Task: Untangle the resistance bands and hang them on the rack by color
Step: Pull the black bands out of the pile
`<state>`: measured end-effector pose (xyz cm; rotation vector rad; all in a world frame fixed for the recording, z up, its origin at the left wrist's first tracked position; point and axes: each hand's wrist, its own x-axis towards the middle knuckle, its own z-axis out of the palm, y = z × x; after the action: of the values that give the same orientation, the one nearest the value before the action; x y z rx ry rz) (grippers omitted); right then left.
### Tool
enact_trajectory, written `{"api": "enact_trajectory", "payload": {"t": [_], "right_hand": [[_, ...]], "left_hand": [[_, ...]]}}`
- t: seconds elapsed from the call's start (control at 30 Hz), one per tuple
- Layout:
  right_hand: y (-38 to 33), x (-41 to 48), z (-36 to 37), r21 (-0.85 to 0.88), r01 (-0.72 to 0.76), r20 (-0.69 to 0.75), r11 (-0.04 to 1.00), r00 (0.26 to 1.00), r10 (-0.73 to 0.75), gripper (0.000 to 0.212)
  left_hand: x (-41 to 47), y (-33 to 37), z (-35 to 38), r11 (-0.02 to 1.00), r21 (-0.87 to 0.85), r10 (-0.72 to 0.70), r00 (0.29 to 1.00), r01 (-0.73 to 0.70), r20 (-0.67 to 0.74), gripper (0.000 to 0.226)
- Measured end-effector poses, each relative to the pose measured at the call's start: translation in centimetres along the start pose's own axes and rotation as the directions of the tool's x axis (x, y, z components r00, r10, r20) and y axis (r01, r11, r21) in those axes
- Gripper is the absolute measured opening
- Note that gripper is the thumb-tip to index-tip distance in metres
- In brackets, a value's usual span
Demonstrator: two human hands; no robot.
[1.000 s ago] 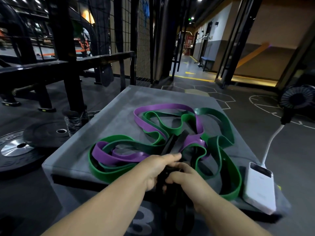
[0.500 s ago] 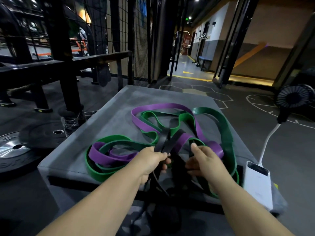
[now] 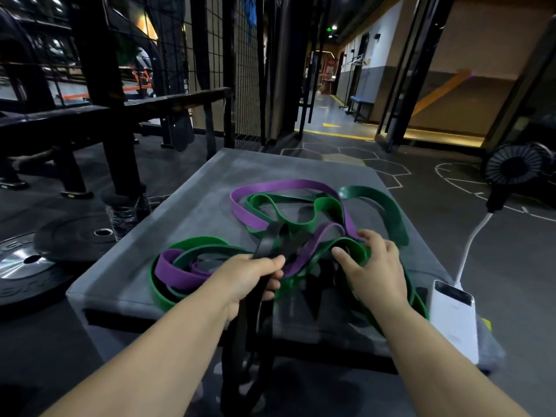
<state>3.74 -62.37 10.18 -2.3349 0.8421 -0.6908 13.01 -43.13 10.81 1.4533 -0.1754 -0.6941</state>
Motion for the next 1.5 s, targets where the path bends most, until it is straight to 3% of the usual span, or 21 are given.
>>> {"api": "enact_trajectory", "payload": {"t": [0.07,0.13,0.23,0.3,0.37,0.5,0.57,0.63,0.73,0.83,0.97,1.07,1.17,1.27,1.37,1.43,1.5], "right_hand": [[-0.1,0.0,0.2,-0.043,0.005,-0.020,0.999,1.000,-0.006,0.063],[0.0,0.1,0.2,-0.125,-0.004,-0.042,0.992,0.999,-0.002,0.061],[0.3,0.5,0.0,-0.112,-0.083,0.055,0.990,0.994,0.090,0.065],[0.6,0.7,0.0,-0.112,-0.118,0.154,0.987,0.979,0.135,0.067],[0.8,0.8,0.1,-0.114,-0.102,0.185,0.988,0.975,0.122,0.061],[0.5,0.6,0.1,-0.117,0.057,0.003,0.991,0.998,-0.057,0.037],[-0.4,0.1,-0.2,-0.081,0.164,-0.032,0.983,0.985,-0.167,0.030],[-1.1,-0.3,-0.2,-0.015,0.184,0.055,0.983,0.982,-0.183,0.037],[-1.7,-0.5,0.2,0.093,0.068,0.236,0.993,0.968,-0.089,0.062],[-2.7,-0.7,0.6,0.321,-0.168,0.377,0.932,0.925,0.037,0.065],[-3.6,-1.4,0.7,0.454,-0.329,0.567,0.828,0.824,0.017,0.046],[-3.2,-1.5,0.8,0.483,-0.310,0.566,0.819,0.824,-0.022,0.026],[-3.1,-1.7,0.8,0.462,-0.293,0.556,0.837,0.831,-0.016,0.025],[-3.3,-1.8,0.7,0.483,-0.357,0.581,0.800,0.814,0.012,0.027],[-3.2,-1.6,0.7,0.528,-0.374,0.589,0.763,0.808,-0.012,0.013],[-3.3,-1.6,0.9,0.595,-0.439,0.605,0.673,0.796,-0.015,0.009],[-3.6,-1.8,0.8,0.672,-0.487,0.608,0.557,0.793,-0.040,0.010]], "left_hand": [[0.3,-1.0,0.1,0.991,0.131,-0.020,1.000,0.022,-0.017,0.011],[0.9,-2.0,0.3,0.897,0.442,0.061,0.994,-0.012,-0.096,0.020],[1.3,-2.8,1.4,0.534,0.845,0.153,0.980,0.029,-0.130,0.057],[1.4,-3.0,2.3,0.405,0.913,0.193,0.972,0.049,-0.137,0.065],[1.4,-3.2,2.7,0.362,0.931,0.255,0.957,0.037,-0.137,0.054],[1.5,-2.8,2.2,0.391,0.920,0.282,0.951,0.008,-0.128,0.032],[1.4,-2.2,2.0,0.478,0.877,0.252,0.964,-0.045,-0.089,0.033],[0.9,-1.6,1.7,0.633,0.765,0.234,0.971,-0.115,-0.047,0.031],[-0.6,-0.8,1.3,0.849,0.480,0.201,0.975,-0.223,0.097,0.038],[-2.1,-0.7,1.3,0.919,0.295,0.186,0.947,-0.263,0.262,0.034],[-2.6,-1.2,0.9,0.873,0.394,0.139,0.920,-0.288,0.366,0.036],[-2.6,-1.5,0.7,0.775,0.536,0.094,0.899,-0.336,0.428,0.044],[-2.4,-1.7,0.6,0.699,0.616,0.087,0.897,-0.365,0.433,0.056],[-2.1,-2.0,0.7,0.639,0.675,0.077,0.904,-0.368,0.420,0.052],[-1.8,-2.1,0.7,0.523,0.777,0.041,0.922,-0.349,0.386,0.052],[-1.5,-2.3,0.6,0.536,0.777,0.013,0.923,-0.332,0.385,0.065],[-1.2,-2.6,0.2,0.637,0.713,-0.041,0.911,-0.292,0.409,0.088]]}}
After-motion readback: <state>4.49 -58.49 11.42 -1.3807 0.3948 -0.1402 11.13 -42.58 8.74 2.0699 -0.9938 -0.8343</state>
